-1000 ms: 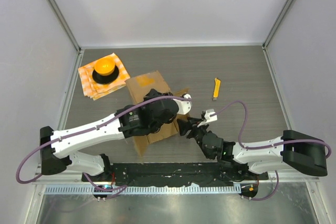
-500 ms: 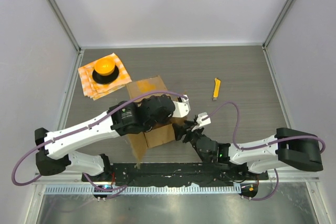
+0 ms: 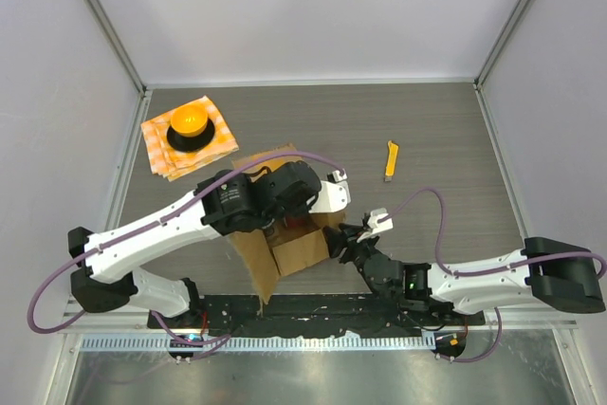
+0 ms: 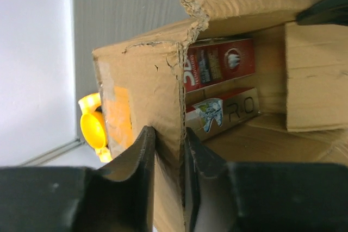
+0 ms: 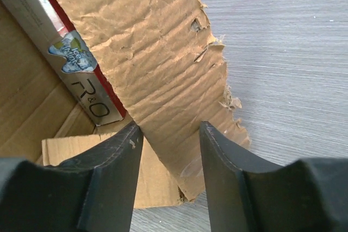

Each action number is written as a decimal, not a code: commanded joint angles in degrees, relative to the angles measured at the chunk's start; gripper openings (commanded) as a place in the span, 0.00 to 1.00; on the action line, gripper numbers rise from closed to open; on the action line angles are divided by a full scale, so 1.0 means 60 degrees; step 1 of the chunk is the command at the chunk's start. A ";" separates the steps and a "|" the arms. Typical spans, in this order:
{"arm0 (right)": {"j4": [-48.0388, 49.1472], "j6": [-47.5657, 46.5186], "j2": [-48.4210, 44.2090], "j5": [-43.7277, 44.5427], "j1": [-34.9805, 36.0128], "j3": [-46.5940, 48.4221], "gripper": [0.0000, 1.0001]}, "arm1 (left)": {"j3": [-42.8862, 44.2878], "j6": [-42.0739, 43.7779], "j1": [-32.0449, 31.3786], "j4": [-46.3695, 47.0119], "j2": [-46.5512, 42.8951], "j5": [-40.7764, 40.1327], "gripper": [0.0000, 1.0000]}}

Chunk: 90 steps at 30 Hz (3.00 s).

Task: Unpack the express box

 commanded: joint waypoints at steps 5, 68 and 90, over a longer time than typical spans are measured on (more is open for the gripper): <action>0.0239 0.0049 0.1259 0.0790 -0.0092 0.0320 0.41 | 0.0882 -0.0930 -0.0180 -0.1626 0.0027 0.3435 0.42; 0.9849 -0.6749 0.6418 0.1360 0.1855 0.1655 0.92 | 0.0836 -0.1091 0.0098 -0.1759 0.0625 0.5282 0.44; 0.9863 -0.5971 0.3237 0.2989 0.3234 -0.0955 0.90 | 0.3841 -0.1281 -0.0488 -0.2507 0.2577 0.5551 0.41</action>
